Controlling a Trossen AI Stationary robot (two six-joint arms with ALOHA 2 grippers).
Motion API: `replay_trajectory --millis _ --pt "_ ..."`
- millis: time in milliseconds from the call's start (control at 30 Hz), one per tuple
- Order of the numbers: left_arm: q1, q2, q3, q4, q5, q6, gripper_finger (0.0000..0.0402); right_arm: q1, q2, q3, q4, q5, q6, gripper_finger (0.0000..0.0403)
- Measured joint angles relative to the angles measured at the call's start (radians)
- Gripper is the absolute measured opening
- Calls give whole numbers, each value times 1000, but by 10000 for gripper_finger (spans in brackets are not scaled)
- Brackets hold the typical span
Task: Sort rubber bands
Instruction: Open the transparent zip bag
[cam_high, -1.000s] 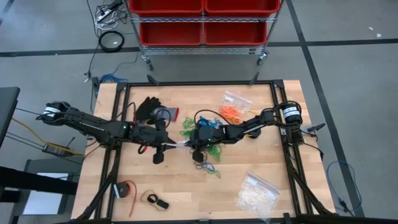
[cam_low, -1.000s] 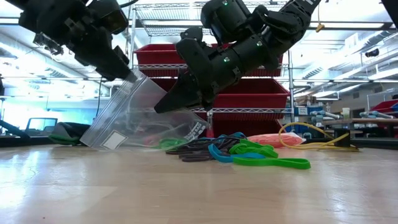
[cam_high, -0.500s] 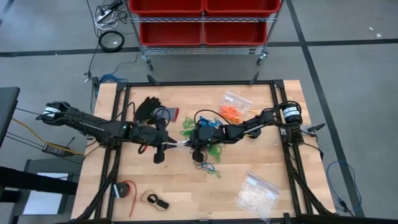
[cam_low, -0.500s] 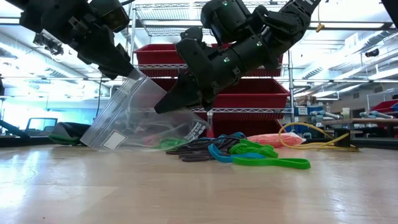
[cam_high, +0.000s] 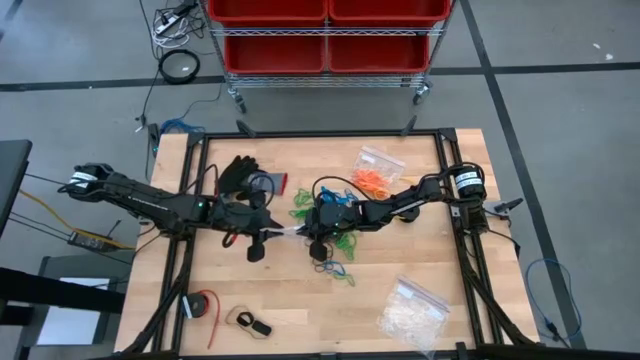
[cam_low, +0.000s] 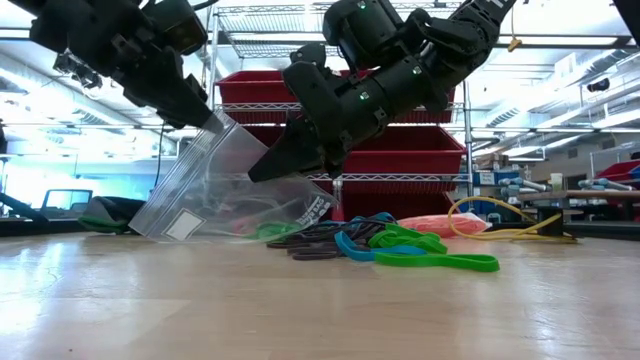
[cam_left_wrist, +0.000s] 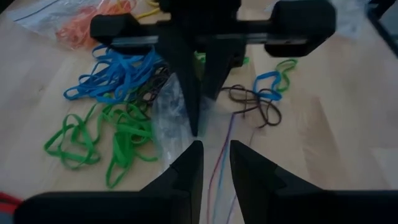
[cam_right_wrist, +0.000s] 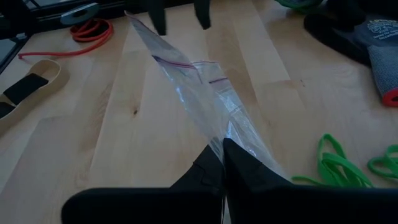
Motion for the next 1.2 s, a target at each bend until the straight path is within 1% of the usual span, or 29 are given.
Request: replay_trajectory --millis 700,1000,1200 --pt "0 5 -1 -1 -16 23 88 0 0 0 -3 0 -10 0" --pt "0 4 -1 2 69 27 88 -3 0 0 -4 0 5 0" --pt "0 -40 -1 2 74 41 88 -6 0 0 -10 0 6 0"
